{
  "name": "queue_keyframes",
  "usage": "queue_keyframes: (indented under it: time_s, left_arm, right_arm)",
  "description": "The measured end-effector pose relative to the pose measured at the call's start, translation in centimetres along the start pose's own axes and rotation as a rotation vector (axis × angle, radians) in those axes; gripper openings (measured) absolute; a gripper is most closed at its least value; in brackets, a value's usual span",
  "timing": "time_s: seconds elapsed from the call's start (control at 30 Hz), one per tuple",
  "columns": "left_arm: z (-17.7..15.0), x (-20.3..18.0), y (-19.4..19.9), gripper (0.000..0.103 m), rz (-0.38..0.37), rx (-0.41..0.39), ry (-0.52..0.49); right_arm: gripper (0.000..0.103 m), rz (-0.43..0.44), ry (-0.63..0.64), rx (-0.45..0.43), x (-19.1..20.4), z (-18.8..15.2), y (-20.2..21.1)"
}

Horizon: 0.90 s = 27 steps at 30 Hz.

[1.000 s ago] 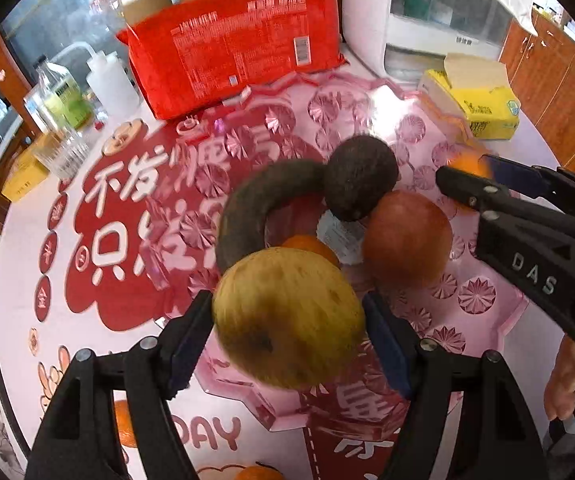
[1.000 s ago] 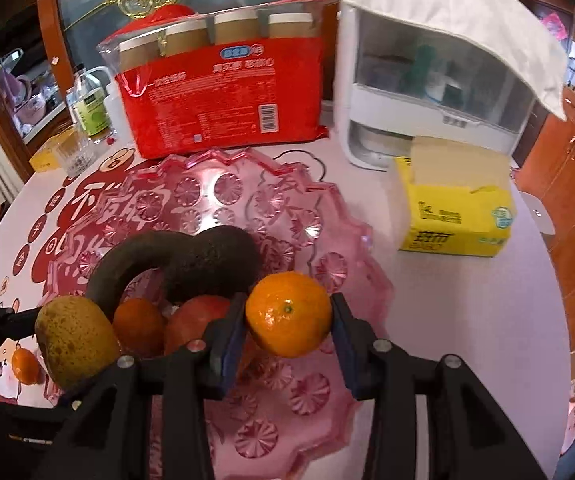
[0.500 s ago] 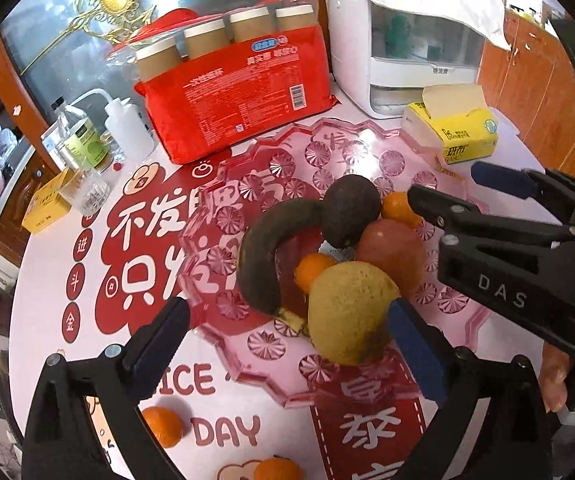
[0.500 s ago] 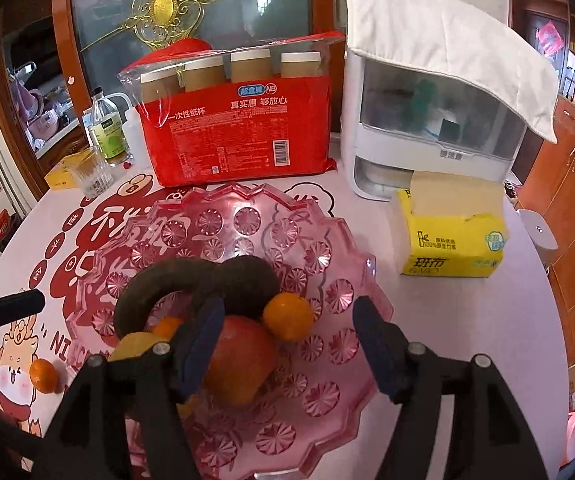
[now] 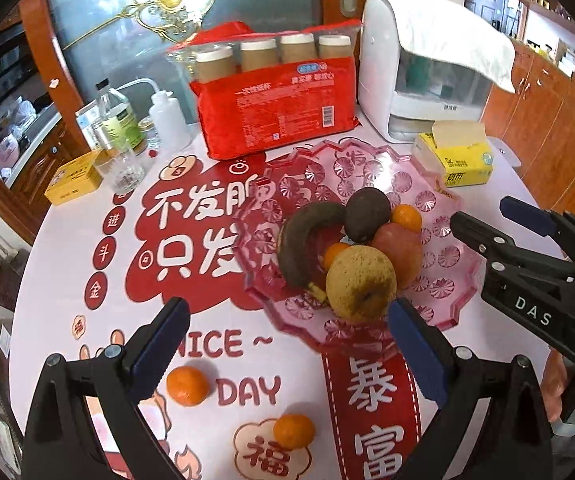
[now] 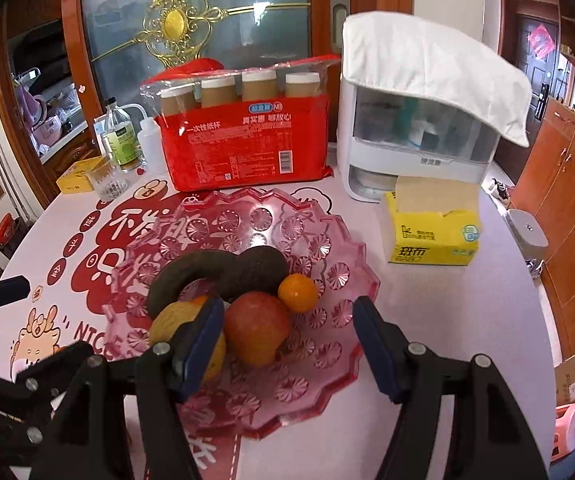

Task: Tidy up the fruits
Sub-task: 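Carry pear and tangerine over the pink bowl and release them inside, then move both tools back toward the tangerines on the table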

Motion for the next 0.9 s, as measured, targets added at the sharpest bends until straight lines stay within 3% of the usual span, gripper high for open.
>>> queue_keyframes:
  time_s: [0.57, 0.9]
  left_arm:
    - [-1.5, 3.4, 7.7, 0.102, -0.021, -0.112, 0.036]
    - [-4.1, 9.3, 13.9, 0.102, -0.037, -0.194, 0.13]
  right_arm:
    - [0.067, -0.03, 0.009, -0.068, 2.7, -0.7, 6.8]
    - [0.067, -0.032, 0.037, -0.108, 6.0, -2.2, 11.7]
Point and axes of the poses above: each gripper's, at about its wrist camera, not at the fingertips, and y roughly against the way its jaws point, x to its left, z to its top, the point moved 7 cm from there along -y, roughly the way its jaws point, and after that the axes turned 7 degrees about z, right-handed, at the moved point
